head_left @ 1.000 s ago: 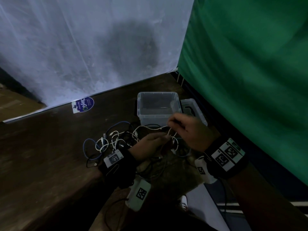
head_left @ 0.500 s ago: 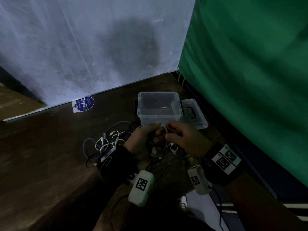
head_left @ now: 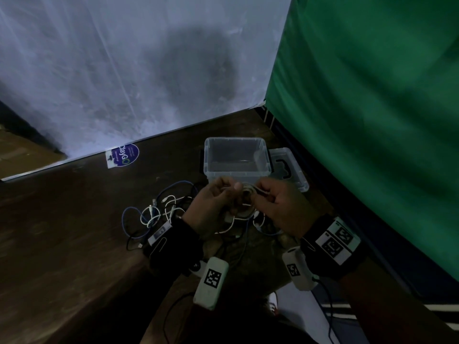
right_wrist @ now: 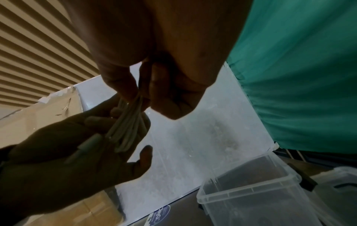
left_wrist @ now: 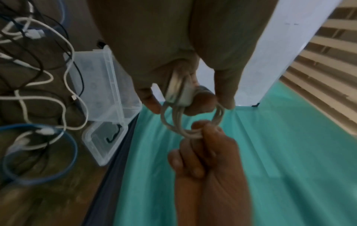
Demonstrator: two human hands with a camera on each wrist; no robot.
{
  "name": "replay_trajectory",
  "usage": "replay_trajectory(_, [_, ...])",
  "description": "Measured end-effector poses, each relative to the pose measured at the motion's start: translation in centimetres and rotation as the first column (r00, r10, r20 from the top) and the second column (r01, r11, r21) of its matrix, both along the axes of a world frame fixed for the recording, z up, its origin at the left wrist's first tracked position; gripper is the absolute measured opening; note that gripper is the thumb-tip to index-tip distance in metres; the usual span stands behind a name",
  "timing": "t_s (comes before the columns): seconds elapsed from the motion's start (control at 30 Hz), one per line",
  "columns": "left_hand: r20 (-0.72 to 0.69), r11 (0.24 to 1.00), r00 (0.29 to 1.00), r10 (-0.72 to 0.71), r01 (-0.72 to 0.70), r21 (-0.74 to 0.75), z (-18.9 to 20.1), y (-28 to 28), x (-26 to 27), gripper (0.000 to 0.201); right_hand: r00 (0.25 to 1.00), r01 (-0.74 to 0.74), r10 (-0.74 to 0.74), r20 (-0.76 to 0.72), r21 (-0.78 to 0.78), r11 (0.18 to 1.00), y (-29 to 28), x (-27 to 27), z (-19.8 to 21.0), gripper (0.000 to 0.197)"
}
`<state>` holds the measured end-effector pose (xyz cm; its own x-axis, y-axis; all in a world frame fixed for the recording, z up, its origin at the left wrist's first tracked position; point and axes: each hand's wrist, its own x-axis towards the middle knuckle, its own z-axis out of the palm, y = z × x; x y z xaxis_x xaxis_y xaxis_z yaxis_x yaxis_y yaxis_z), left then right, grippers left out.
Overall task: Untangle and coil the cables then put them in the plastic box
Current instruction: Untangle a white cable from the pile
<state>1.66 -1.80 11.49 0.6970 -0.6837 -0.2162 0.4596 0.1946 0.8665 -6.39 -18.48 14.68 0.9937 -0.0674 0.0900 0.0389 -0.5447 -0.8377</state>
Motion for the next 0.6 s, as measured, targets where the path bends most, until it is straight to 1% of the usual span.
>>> replay_trajectory(0.07, [-0.021,1.000,1.000,-0.010,0.009,-0.030,0.3,-0.2,-0.8,0.016,0.998,0.062,-0.063,0.029,0.030,0.998,0.1,0.2,-0.4,0.018])
replay_trajectory(0.13, [-0.048,0.998,0.999,-0.004,0.001,-0.069,0.2,-0.4,-1.6,0.031,0.994,0.095,-0.097,0.041,0.052,0.994,0.3,0.2,-0.8,0.018])
replay_trajectory(0.2, [-0.042,0.997,0.999,0.014,-0.018,-0.079,0.0,-0.4,-2.0,0.038,0.991,0.119,-0.123,0.046,0.082,0.989,0.6,0.2,-1.2,0.021])
replay_trajectory(0.3, [0.013,0.999,0.999,0.035,-0.034,-0.035,-0.2,-0.4,-2.0,0.034,0.987,0.153,-0.158,0.031,0.125,0.980,0.9,0.1,-1.7,0.024])
replay_trajectory(0.4, [0.111,0.998,0.993,0.048,-0.052,0.041,-0.5,-0.2,-1.6,0.034,0.993,0.116,-0.114,-0.027,0.111,0.987,0.8,0.2,-1.9,0.021])
replay_trajectory(0.47, [0.192,0.993,0.981,0.010,-0.032,0.113,-0.6,-0.2,-1.1,0.031,0.995,0.101,-0.099,-0.033,0.066,0.993,0.3,0.5,-1.7,0.019])
replay_trajectory(0.5, [0.228,0.989,0.973,-0.027,-0.007,0.150,-0.6,-0.2,-0.9,0.026,0.996,0.091,-0.091,-0.007,0.013,0.996,-0.1,0.6,-1.4,0.019])
replay_trajectory(0.53, [0.251,0.982,0.965,-0.075,0.027,0.188,-0.7,-0.2,-0.9,0.025,0.996,0.084,-0.082,0.041,-0.067,0.994,-0.5,0.8,-1.1,0.019])
replay_trajectory(0.6, [0.262,0.966,0.953,-0.151,0.086,0.243,-0.8,-0.1,-1.0,0.028,0.983,0.090,-0.046,0.176,-0.250,0.964,-1.3,1.0,-0.4,0.021])
